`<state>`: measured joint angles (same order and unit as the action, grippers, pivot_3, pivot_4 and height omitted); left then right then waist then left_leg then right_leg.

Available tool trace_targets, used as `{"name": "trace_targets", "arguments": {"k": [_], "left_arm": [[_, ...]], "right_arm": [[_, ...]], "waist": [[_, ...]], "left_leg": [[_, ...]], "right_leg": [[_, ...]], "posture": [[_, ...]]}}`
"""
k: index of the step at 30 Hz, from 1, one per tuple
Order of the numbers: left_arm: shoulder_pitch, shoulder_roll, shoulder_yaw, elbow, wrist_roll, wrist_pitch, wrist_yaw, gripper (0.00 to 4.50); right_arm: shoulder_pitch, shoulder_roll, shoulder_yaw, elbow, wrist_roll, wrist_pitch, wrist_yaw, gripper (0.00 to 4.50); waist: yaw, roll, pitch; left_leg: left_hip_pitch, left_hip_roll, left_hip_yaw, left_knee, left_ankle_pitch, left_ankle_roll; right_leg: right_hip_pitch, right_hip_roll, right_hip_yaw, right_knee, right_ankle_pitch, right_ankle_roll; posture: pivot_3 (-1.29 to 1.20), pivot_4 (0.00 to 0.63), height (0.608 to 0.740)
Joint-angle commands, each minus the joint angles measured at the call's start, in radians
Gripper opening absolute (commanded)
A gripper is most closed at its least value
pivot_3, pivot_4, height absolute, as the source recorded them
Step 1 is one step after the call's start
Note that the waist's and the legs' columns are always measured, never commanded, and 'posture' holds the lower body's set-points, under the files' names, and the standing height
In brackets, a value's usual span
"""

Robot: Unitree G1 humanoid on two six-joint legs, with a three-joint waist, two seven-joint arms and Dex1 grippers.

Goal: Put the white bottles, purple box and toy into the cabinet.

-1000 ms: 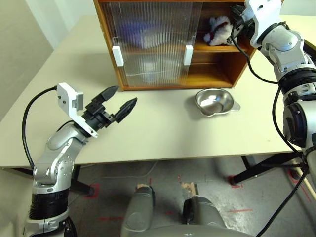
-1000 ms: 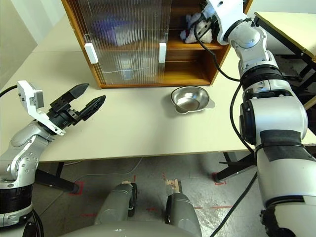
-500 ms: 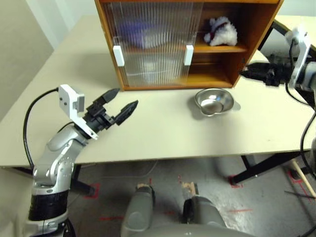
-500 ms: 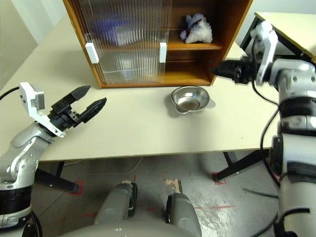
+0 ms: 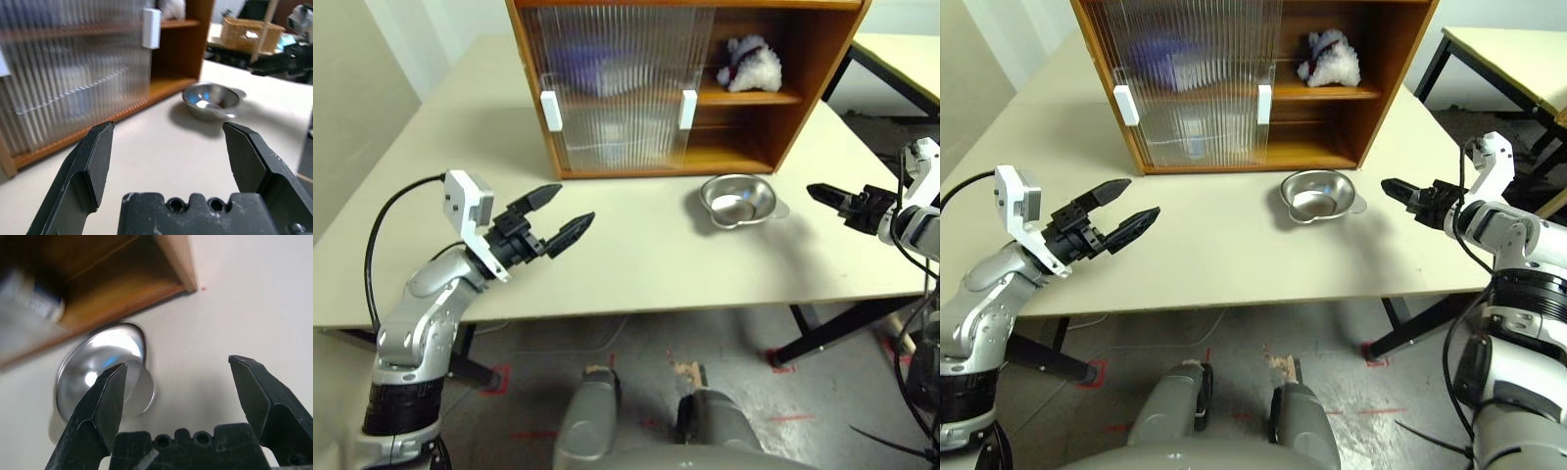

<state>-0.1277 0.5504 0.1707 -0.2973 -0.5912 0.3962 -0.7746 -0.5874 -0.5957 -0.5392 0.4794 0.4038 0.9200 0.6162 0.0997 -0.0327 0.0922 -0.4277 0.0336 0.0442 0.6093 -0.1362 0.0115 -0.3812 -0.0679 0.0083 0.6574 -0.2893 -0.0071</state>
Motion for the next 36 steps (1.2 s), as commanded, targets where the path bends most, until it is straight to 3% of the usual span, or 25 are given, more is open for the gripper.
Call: {"name": "trace_targets", "arguments": {"k": [1,13,17,25,28,36], "left_arm": [[-0.001,0.008,-0.027,0.007,-0.008,0.019,-0.029,4.5],[-0.004,-0.003,-0.021,0.006,0.005,0.009,-0.018,4.5],[-0.004,-0.004,-0.015,0.012,0.008,0.002,-0.013,4.5],[-0.01,-0.008,-0.01,0.018,0.005,-0.005,-0.005,4.5],[-0.02,-0.009,-0.007,0.026,0.005,-0.007,-0.006,4.5],[-0.026,-0.008,-0.01,0.04,0.006,-0.018,-0.01,4.5]], "right_arm": [[-0.013,0.041,-0.061,0.02,0.073,0.066,-0.071,4.47],[-0.032,0.115,-0.009,0.095,0.105,0.054,-0.141,4.47],[-0.051,0.131,-0.018,0.092,0.134,0.043,-0.139,3.56],[-0.054,0.105,-0.041,0.08,0.205,0.1,-0.121,0.45],[-0.039,0.085,-0.039,0.073,0.238,0.134,-0.107,0.08],[-0.043,0.092,-0.114,0.052,0.382,0.242,-0.126,0.0]], "waist": [[-0.002,0.001,0.0],[-0.003,0.003,0.002],[-0.002,0.003,0.002],[-0.002,0.004,0.002],[0.003,0.003,0.002],[0.018,0.002,0.001]], "left_leg": [[0.0,0.0,0.0,0.0,0.0,0.0],[-0.002,0.001,0.001,-0.001,0.0,0.001],[-0.002,0.001,0.001,-0.001,0.0,0.001],[-0.003,0.002,0.001,-0.002,0.0,0.001],[-0.003,0.003,0.0,-0.003,0.0,0.001],[-0.007,0.004,0.001,-0.005,-0.001,0.001]], "right_leg": [[0.0,0.0,0.0,0.0,0.0,0.0],[-0.002,0.001,0.001,-0.001,-0.001,-0.001],[-0.002,0.001,0.001,-0.001,-0.001,0.0],[-0.003,-0.001,0.001,-0.003,-0.001,0.0],[-0.003,-0.001,0.0,-0.004,-0.001,0.0],[-0.008,-0.003,-0.001,-0.01,0.0,0.0]], "posture": [[0.22,0.057,0.74],[0.23,0.056,0.74],[0.24,0.054,0.74],[0.23,0.048,0.74],[0.23,0.047,0.74],[0.22,0.045,0.74]]}}
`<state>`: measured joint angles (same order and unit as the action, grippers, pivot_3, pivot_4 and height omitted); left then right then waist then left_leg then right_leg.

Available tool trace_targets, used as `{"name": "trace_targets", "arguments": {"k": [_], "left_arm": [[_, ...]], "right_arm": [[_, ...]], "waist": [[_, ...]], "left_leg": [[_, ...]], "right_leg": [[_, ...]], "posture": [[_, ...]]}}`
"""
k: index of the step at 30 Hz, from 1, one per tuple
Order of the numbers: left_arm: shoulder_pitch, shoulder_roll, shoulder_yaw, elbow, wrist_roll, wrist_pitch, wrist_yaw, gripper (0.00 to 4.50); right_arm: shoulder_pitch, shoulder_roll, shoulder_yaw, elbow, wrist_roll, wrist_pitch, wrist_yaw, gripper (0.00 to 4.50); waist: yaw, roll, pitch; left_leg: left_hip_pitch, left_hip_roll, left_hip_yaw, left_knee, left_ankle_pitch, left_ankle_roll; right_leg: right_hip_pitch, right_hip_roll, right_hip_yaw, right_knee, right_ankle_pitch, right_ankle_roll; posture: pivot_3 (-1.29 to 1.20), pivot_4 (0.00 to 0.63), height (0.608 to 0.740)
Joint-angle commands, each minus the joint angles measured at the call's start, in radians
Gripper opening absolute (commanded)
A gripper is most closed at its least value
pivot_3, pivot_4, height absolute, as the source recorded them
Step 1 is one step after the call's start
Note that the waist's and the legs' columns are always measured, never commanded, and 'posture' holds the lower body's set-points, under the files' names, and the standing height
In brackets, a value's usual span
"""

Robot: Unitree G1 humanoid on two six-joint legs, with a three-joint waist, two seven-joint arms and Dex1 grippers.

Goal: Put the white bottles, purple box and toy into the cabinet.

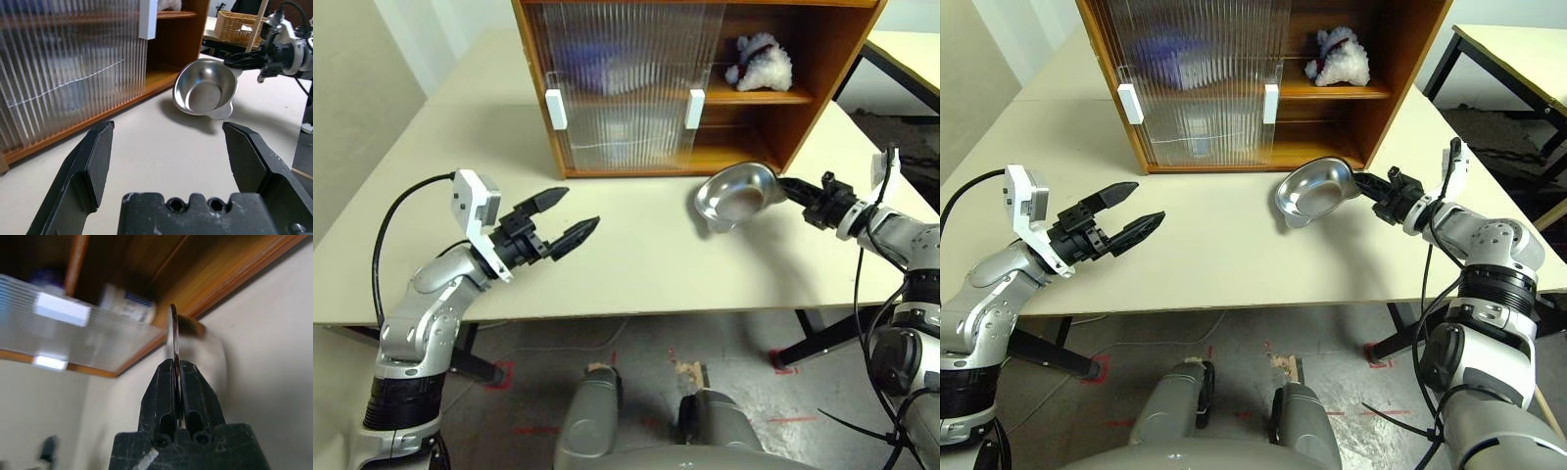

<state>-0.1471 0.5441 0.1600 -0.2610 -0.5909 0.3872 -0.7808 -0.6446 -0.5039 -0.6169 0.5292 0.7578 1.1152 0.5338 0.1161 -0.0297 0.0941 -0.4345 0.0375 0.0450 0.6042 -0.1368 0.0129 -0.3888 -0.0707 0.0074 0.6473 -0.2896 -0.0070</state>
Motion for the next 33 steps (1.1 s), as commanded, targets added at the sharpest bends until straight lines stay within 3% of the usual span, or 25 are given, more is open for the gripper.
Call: {"name": "trace_targets", "arguments": {"k": [1,16,24,33], "left_arm": [[-0.006,-0.001,0.001,0.004,0.005,-0.01,-0.004,4.5],[0.006,0.008,0.012,-0.006,0.004,-0.008,0.002,4.5],[0.003,-0.003,0.005,-0.013,0.008,-0.005,0.014,4.5],[0.02,-0.005,0.01,-0.037,0.003,0.001,0.032,4.5]], "right_arm": [[0.012,0.002,-0.045,0.003,0.039,0.05,-0.051,0.0],[-0.161,0.095,-0.291,0.23,0.193,-0.19,-0.248,0.0],[-0.271,0.123,-0.26,0.468,0.134,-0.517,-0.236,0.0],[-0.37,0.155,-0.215,0.666,0.06,-0.759,-0.268,0.0]], "waist": [[0.004,-0.001,0.0],[0.007,0.0,0.0],[0.005,0.0,0.0],[-0.009,0.001,0.001]], "left_leg": [[-0.005,0.0,0.0,0.0,0.0,0.0],[-0.009,0.0,0.008,0.0,0.001,0.001],[-0.009,0.0,0.008,0.0,0.001,0.002],[-0.01,0.001,0.008,-0.001,0.001,0.003]], "right_leg": [[0.0,0.0,0.0,0.0,0.001,0.0],[-0.003,0.006,-0.001,-0.002,0.003,0.001],[-0.003,0.006,0.0,-0.003,0.004,0.0],[-0.003,0.007,0.0,-0.003,0.006,0.0]], "posture": [[0.22,0.045,0.74],[0.24,0.041,0.74],[0.24,0.046,0.74],[0.26,0.054,0.74]]}}
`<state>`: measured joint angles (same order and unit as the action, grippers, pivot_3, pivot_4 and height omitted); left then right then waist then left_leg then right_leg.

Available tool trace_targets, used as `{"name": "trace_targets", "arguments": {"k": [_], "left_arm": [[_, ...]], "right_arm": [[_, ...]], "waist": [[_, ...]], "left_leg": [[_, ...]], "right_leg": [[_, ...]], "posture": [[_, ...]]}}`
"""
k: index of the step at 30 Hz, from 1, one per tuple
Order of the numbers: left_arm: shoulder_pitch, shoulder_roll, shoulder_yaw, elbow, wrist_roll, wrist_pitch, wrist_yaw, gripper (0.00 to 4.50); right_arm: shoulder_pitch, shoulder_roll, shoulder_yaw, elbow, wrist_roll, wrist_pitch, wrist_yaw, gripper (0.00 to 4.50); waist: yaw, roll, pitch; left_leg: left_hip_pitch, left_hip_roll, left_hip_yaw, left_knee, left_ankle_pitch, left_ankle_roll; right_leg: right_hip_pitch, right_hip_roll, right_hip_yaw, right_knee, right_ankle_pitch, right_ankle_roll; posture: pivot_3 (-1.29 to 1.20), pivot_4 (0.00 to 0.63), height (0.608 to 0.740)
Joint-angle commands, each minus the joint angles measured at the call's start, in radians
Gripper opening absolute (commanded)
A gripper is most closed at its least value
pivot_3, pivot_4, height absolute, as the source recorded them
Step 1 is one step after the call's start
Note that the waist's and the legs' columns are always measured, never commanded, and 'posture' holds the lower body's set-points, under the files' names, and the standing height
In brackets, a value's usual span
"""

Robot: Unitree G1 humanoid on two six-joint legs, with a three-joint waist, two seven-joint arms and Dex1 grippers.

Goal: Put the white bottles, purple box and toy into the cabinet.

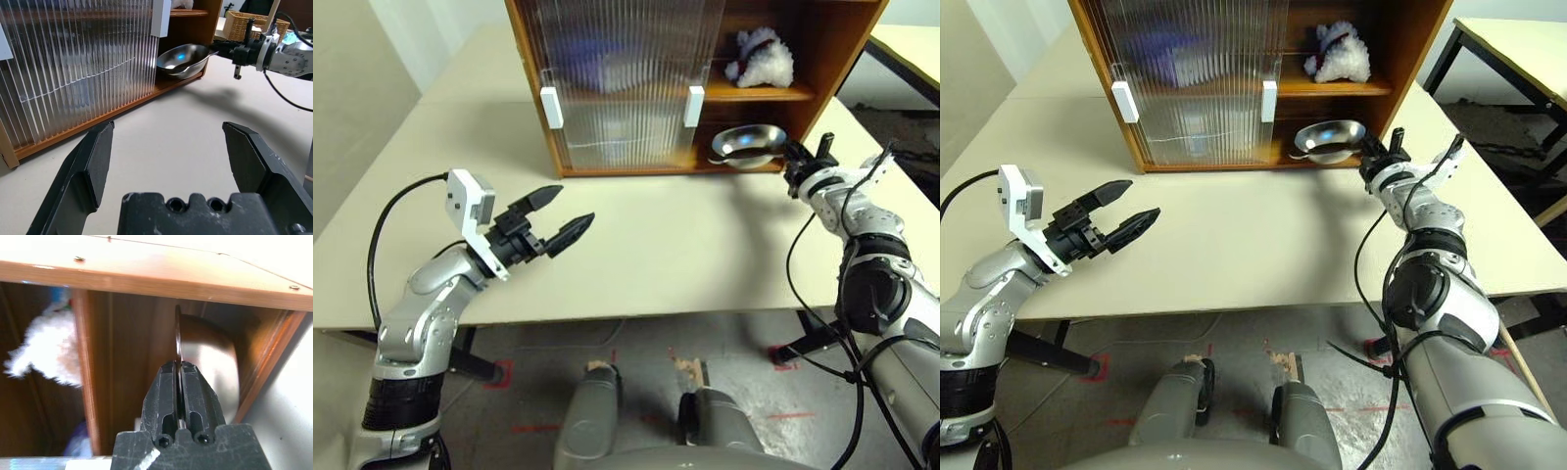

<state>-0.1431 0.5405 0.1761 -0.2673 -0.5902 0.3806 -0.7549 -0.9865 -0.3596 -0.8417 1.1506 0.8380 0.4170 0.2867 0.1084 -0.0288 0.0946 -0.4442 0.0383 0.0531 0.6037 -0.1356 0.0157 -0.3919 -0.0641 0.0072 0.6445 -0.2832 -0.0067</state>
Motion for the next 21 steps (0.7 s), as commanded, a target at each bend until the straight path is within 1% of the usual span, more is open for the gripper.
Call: {"name": "trace_targets", "arguments": {"k": [1,10,15,21], "left_arm": [[0.018,0.0,-0.005,-0.033,0.001,0.008,0.008,4.5],[0.034,-0.018,-0.004,-0.059,-0.005,0.019,0.035,4.5],[0.045,-0.019,-0.001,-0.059,0.0,0.009,0.038,4.5],[0.059,-0.016,0.01,-0.07,-0.005,0.008,0.042,4.5]], "right_arm": [[-0.036,0.015,0.012,0.055,-0.023,-0.073,-0.023,0.0],[-0.125,0.092,-0.012,0.137,-0.023,-0.261,-0.126,0.0],[-0.14,0.107,-0.054,0.168,-0.003,-0.312,-0.198,0.0],[-0.165,0.13,-0.037,0.183,-0.034,-0.327,-0.246,0.0]], "waist": [[-0.004,0.0,0.0],[-0.007,0.001,0.0],[-0.005,0.001,0.0],[-0.005,0.001,0.001]], "left_leg": [[0.0,0.0,0.0,0.0,0.0,0.0],[0.001,0.0,-0.004,-0.002,0.0,0.0],[0.001,0.0,-0.005,-0.002,0.0,0.0],[0.001,0.0,-0.005,-0.002,0.0,0.0]], "right_leg": [[0.0,0.0,0.0,0.0,0.0,0.0],[0.0,0.0,0.0,0.0,0.0,0.0],[0.0,-0.001,0.0,0.0,0.0,0.0],[0.0,-0.003,0.0,0.0,-0.001,-0.003]], "posture": [[0.26,0.054,0.74],[0.28,0.062,0.74],[0.29,0.064,0.74],[0.31,0.069,0.74]]}}
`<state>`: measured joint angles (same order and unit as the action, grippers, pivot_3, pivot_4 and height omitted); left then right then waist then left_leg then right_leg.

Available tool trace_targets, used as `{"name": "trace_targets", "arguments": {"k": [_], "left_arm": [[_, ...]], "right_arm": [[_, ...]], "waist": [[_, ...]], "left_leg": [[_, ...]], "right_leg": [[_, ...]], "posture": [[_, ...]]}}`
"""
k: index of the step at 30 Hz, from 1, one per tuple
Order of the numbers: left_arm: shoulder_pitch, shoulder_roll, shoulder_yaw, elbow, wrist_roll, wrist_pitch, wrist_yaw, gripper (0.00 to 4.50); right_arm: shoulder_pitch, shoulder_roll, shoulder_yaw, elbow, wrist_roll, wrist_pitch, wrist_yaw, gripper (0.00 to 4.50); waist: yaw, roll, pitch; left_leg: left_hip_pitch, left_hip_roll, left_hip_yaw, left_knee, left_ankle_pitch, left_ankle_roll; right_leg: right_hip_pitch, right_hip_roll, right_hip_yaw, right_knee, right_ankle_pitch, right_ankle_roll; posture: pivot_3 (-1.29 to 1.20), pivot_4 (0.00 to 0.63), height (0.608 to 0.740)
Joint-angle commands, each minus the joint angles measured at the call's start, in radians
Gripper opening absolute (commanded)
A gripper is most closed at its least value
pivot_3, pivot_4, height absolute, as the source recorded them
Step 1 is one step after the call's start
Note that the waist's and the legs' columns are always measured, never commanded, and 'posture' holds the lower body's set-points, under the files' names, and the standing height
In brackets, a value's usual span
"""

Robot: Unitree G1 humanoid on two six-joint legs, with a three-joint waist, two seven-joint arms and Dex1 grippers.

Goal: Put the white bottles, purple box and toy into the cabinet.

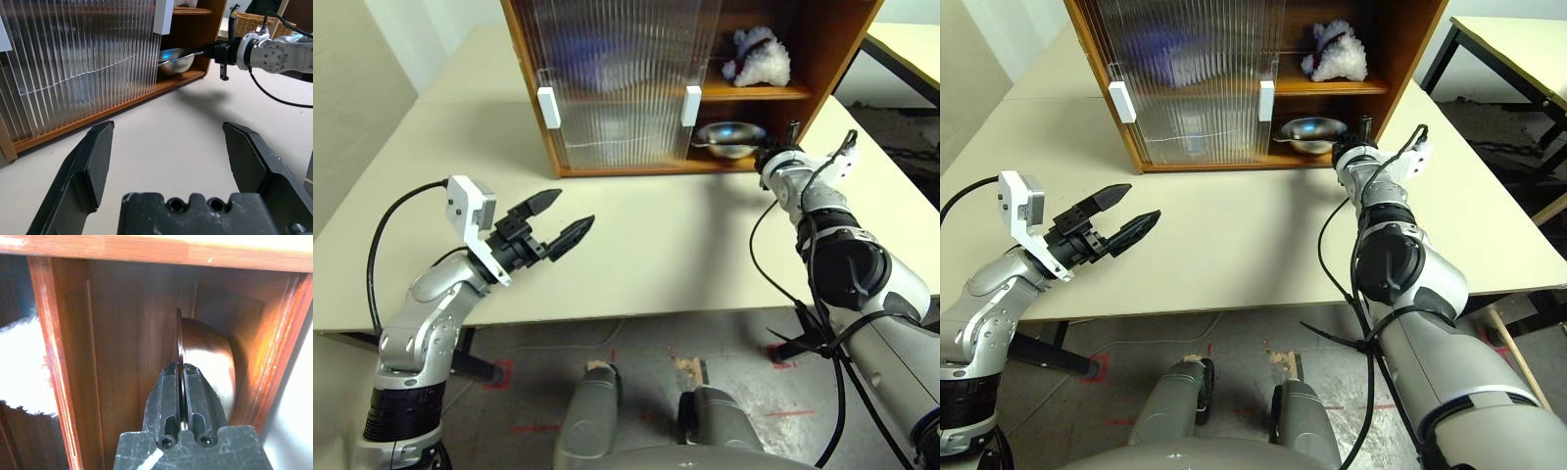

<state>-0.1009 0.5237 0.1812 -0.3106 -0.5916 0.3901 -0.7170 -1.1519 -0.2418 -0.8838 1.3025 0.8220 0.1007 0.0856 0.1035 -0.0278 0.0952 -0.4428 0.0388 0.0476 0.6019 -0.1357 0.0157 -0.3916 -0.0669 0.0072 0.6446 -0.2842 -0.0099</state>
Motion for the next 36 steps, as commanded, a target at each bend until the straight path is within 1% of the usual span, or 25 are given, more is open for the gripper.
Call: {"name": "trace_targets", "arguments": {"k": [1,2,3,5,8,14,18,23,26,29,31,36], "left_arm": [[0.019,-0.001,0.006,-0.029,-0.003,-0.002,0.005,4.5],[0.021,-0.002,0.006,-0.031,-0.003,-0.001,0.008,4.5],[0.022,-0.003,0.006,-0.033,-0.003,-0.001,0.009,4.5],[0.025,-0.003,0.009,-0.036,-0.003,-0.001,0.012,4.5],[0.029,-0.002,0.013,-0.04,-0.005,-0.001,0.015,4.5],[0.031,-0.001,0.014,-0.039,-0.006,-0.003,0.014,4.5],[0.019,-0.002,0.006,-0.03,-0.004,-0.004,0.01,4.5],[0.016,-0.002,0.001,-0.028,-0.005,-0.003,0.004,4.5],[0.018,-0.001,0.002,-0.028,-0.007,-0.003,0.001,4.5],[0.018,-0.002,0.001,-0.028,-0.009,-0.003,-0.002,4.5],[0.013,-0.005,0.0,-0.027,-0.011,-0.003,-0.005,4.5],[0.001,-0.013,0.002,-0.021,-0.006,-0.019,-0.007,4.5]], "right_arm": [[0.0,0.015,0.005,0.034,-0.023,-0.015,-0.058,0.0],[0.001,0.016,0.007,0.036,-0.028,-0.019,-0.071,0.0],[0.002,0.017,0.008,0.038,-0.033,-0.023,-0.079,0.62],[0.002,0.02,0.007,0.039,-0.04,-0.024,-0.085,1.23],[0.0,0.019,0.006,0.041,-0.049,-0.023,-0.082,2.35],[-0.012,0.003,0.041,0.03,-0.096,-0.042,-0.006,4.48],[-0.012,-0.015,0.1,0.024,-0.155,-0.034,0.048,4.48],[0.019,-0.048,0.22,0.01,-0.267,0.003,0.108,4.48],[0.045,-0.06,0.28,-0.014,-0.32,-0.01,0.149,4.48],[0.063,-0.069,0.277,-0.035,-0.306,0.012,0.152,4.48],[0.083,-0.078,0.299,-0.053,-0.322,0.024,0.154,4.48],[0.142,-0.099,0.346,-0.114,-0.372,-0.041,0.117,4.48]], "waist": [[0.0,0.0,0.0],[0.0,0.0,0.0],[0.0,0.0,0.0],[0.0,0.001,0.001],[0.003,0.003,0.002],[0.012,0.003,0.002],[0.015,0.003,0.002],[0.02,0.003,0.002],[0.021,0.003,0.002],[0.021,0.003,0.002],[0.021,0.003,0.002],[0.021,0.003,0.002]], "left_leg": [[0.0,0.0,0.0,0.0,0.0,0.0],[0.0,0.0,0.0,0.0,0.0,0.0],[0.0,0.0,0.0,0.0,0.0,0.0],[0.0,0.001,0.0,0.0,0.0,0.0],[0.0,0.0,0.0,-0.001,0.0,0.0],[0.0,0.0,0.0,-0.003,0.0,0.0],[0.0,-0.001,0.0,-0.003,0.0,0.0],[0.0,-0.001,0.0,-0.004,0.0,0.0],[0.0,-0.001,0.0,-0.004,0.0,0.0],[0.0,-0.001,0.0,-0.004,0.0,0.0],[0.0,-0.001,0.0,-0.004,0.0,0.0],[0.0,-0.001,0.001,-0.004,0.0,0.0]], "right_leg": [[0.0,0.0,0.0,0.0,0.0,0.0],[0.0,-0.001,0.0,0.0,0.0,-0.001],[0.0,-0.001,0.0,0.0,0.0,-0.001],[0.0,-0.001,0.0,0.0,0.0,-0.001],[0.0,-0.001,0.0,0.0,0.0,-0.001],[0.0,0.001,-0.001,0.0,0.001,0.002],[0.0,0.001,-0.001,-0.001,0.001,0.003],[-0.001,0.001,-0.001,-0.001,-0.001,-0.001],[-0.001,0.0,-0.001,-0.001,-0.002,-0.002],[-0.001,0.0,-0.001,-0.001,-0.002,-0.001],[-0.001,0.0,-0.001,-0.001,-0.001,0.0],[-0.001,0.0,-0.001,-0.001,-0.001,0.0]], "posture": [[0.31,0.069,0.74],[0.31,0.069,0.74],[0.31,0.069,0.74],[0.31,0.069,0.74],[0.32,0.067,0.74],[0.31,0.065,0.74],[0.3,0.065,0.74],[0.29,0.065,0.74],[0.29,0.065,0.74],[0.29,0.065,0.74],[0.29,0.065,0.74],[0.28,0.058,0.74]]}}
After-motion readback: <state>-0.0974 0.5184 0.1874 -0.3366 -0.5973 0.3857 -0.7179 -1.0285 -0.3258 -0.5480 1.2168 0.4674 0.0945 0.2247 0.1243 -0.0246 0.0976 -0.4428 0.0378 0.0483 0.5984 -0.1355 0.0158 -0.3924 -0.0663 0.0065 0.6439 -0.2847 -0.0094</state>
